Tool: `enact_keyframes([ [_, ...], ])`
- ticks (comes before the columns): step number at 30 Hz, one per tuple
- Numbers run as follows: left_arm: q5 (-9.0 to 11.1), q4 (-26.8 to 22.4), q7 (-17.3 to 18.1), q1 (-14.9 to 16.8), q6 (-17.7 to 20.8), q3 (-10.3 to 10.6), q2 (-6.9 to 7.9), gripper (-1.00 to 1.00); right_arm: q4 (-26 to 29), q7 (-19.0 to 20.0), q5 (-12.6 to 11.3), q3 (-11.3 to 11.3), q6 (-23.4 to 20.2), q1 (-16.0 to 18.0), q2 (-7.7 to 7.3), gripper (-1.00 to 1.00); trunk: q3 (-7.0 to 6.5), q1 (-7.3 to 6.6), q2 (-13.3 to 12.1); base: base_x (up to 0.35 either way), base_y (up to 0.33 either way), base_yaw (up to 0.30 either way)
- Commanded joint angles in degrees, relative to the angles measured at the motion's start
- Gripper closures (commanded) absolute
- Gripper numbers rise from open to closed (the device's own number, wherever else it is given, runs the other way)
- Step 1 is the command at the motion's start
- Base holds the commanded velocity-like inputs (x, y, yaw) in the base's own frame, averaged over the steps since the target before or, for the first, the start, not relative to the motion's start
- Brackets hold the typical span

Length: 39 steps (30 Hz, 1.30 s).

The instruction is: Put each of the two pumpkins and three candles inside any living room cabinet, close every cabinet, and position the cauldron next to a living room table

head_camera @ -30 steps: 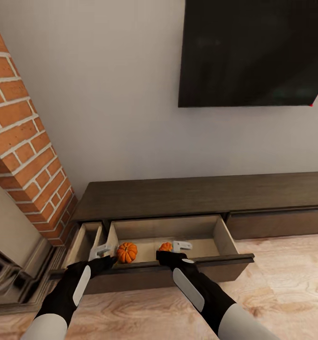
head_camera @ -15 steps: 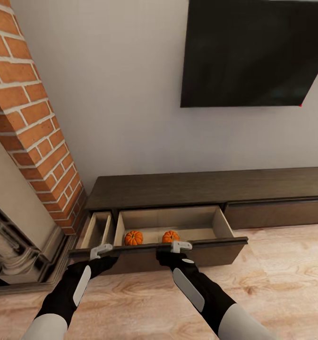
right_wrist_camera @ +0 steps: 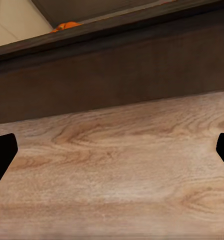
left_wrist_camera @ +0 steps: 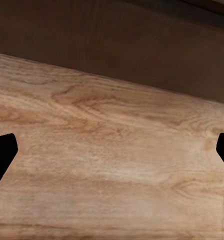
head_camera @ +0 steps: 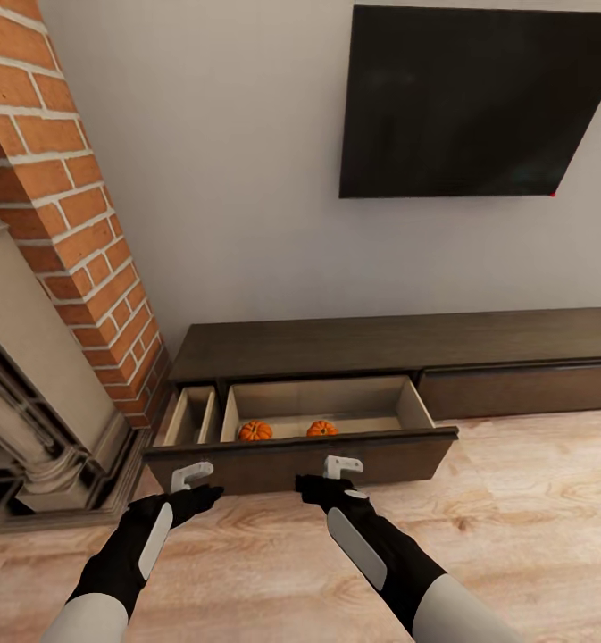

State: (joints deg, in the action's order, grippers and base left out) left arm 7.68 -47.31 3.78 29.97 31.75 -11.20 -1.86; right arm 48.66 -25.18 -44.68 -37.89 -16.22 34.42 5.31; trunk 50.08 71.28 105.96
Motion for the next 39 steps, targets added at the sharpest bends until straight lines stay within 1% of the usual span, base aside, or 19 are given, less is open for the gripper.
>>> enact_keyframes([
  [1, 0.23, -0.07, 0.19, 0.04, 0.36, -0.30, -0.07, -1.00, 0.10, -0.43, -0.37, -0.17, -0.13, 0.05, -0.03, -1.00, 0.05, -0.01, 0.02, -0.029, 0.000, 0.000],
  [4, 0.26, -0.10, 0.18, 0.02, 0.34, -0.31, -0.07, -1.00, 0.12, -0.40, -0.40, -0.10, -0.13, 0.06, -0.03, -1.00, 0.05, -0.01, 0.02, -0.013, 0.000, 0.000],
  [15, 0.26, 0.07, 0.13, 0.04, -0.14, -0.34, -0.07, -1.00, -0.03, -0.35, -0.28, 0.00, 0.11, 0.07, -0.03, -1.00, 2.02, 2.40, 4.44, -0.001, 0.000, 0.000],
  [23, -0.21, 0.11, -0.03, 0.01, -0.48, -0.20, -0.10, -1.00, -1.43, -0.14, -0.24, -0.07, 4.35, 0.08, 0.03, -1.00, 3.46, 4.16, 7.65, 0.000, 0.000, 0.000],
  [26, -0.40, 0.11, -0.08, 0.01, -1.50, -0.16, -0.08, -1.00, -4.17, -0.13, -0.16, -0.08, 6.16, 0.10, 0.01, -1.00, 4.00, 4.82, 8.85, 0.000, 0.000, 0.000],
  [30, -0.47, 0.30, -0.12, 0.00, -3.35, -0.04, -0.07, -1.00, -6.59, -0.07, -0.12, -0.01, 7.29, 0.10, -0.04, -1.00, 4.72, 5.70, 10.45, 0.000, 0.000, 0.000],
  [32, -0.52, 0.77, -0.49, 0.00, -3.98, 0.00, -0.07, -1.00, -7.44, -0.05, -0.09, -0.03, 8.30, 0.11, -0.15, -1.00, 5.08, 6.14, 11.25, 0.000, 0.000, 0.000],
  [35, -0.60, 1.36, -2.26, 0.00, -5.00, 0.07, -0.07, -1.00, -8.17, 0.38, -0.03, -0.17, 10.31, 0.10, -0.24, -1.00, 5.62, 6.80, 12.46, 0.000, 0.000, 0.000],
  [38, -0.56, 1.81, -5.09, 0.00, -7.24, 0.11, -0.07, -1.00, -8.47, 2.83, -0.04, -0.23, 12.73, 0.07, -0.40, -1.00, 6.15, 7.46, 13.66, 0.000, 0.000, 0.000],
  [39, -0.56, 1.96, -5.43, 0.00, -7.66, 0.11, -0.07, -1.00, -8.49, 3.24, -0.05, -0.24, 13.03, 0.06, -0.43, -1.00, 6.33, 7.68, 14.06, 0.000, 0.000, 0.000],
])
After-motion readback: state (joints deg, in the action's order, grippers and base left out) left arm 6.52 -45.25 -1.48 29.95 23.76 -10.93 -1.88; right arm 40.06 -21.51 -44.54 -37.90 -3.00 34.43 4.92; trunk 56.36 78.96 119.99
